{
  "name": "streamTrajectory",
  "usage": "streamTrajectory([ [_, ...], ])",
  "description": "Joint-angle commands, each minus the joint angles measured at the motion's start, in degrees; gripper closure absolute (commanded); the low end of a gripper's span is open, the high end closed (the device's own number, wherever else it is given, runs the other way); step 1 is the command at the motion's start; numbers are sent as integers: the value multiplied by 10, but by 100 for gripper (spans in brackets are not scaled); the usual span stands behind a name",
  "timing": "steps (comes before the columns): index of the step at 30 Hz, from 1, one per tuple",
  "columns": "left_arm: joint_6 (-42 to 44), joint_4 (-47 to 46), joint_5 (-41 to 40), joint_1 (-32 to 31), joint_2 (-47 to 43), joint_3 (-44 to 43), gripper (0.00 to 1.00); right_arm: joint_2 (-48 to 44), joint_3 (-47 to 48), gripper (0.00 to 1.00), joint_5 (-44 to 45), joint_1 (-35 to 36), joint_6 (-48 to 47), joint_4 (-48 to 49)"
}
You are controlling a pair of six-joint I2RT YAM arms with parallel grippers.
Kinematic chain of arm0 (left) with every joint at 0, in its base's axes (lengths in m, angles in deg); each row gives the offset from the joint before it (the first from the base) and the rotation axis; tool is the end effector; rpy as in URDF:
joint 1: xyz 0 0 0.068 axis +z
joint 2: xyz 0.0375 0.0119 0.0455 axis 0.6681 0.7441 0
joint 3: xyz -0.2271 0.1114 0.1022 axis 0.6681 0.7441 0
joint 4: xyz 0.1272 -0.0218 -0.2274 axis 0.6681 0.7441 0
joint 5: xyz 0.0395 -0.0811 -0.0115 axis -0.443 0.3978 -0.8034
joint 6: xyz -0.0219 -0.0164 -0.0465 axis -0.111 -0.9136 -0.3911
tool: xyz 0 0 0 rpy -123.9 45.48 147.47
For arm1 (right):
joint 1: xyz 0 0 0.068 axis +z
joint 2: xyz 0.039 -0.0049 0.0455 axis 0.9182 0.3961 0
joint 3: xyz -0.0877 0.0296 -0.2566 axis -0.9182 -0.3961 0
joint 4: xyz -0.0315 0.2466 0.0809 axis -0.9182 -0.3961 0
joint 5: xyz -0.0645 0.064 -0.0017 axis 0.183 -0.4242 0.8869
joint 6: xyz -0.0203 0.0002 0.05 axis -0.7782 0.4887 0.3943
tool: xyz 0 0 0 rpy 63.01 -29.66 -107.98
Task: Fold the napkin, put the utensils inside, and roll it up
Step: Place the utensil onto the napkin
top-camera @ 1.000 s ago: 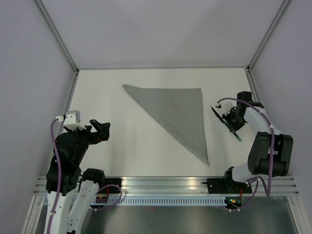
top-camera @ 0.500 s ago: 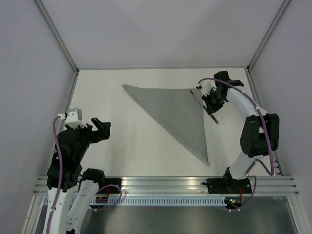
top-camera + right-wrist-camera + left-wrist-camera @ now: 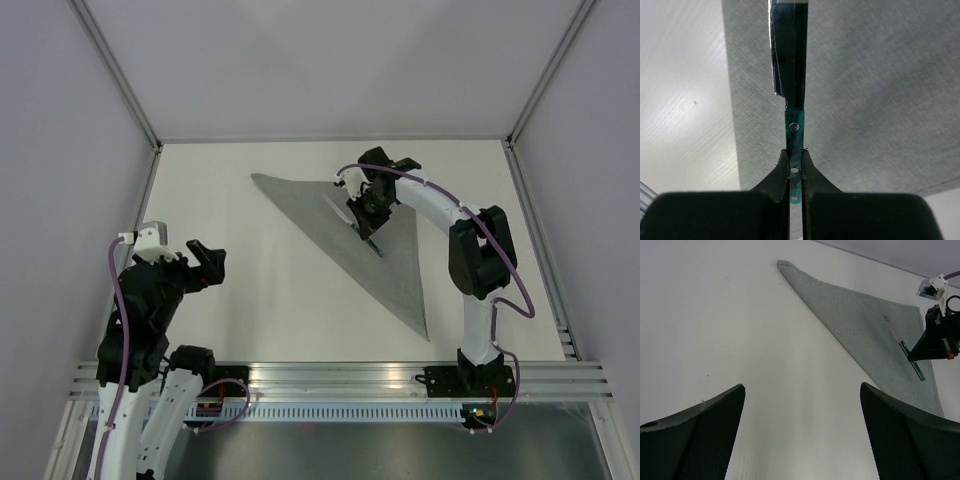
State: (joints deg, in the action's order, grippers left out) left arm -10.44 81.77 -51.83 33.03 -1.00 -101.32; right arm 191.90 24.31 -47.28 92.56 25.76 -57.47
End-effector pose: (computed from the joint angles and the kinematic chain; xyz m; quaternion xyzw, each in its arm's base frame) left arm 0.0783 -0.0105 0.3365 -0.0956 0.7927 -0.1330 0.5872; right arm 0.3704 0.1906 0.2208 -0.3733 0.9053 0.1484 0.1383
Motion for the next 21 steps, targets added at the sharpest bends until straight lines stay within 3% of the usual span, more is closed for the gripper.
streamTrajectory([
  [1, -10, -6, -5, -3, 9, -3, 0, 13, 35, 99, -4, 20, 62, -14],
  [12, -11, -6, -7, -3, 10, -4, 0, 47, 36, 100, 11, 85, 105, 14],
  [21, -11, -6, -7, -3, 10, -4, 0, 71, 35, 100, 22, 97, 130, 29],
])
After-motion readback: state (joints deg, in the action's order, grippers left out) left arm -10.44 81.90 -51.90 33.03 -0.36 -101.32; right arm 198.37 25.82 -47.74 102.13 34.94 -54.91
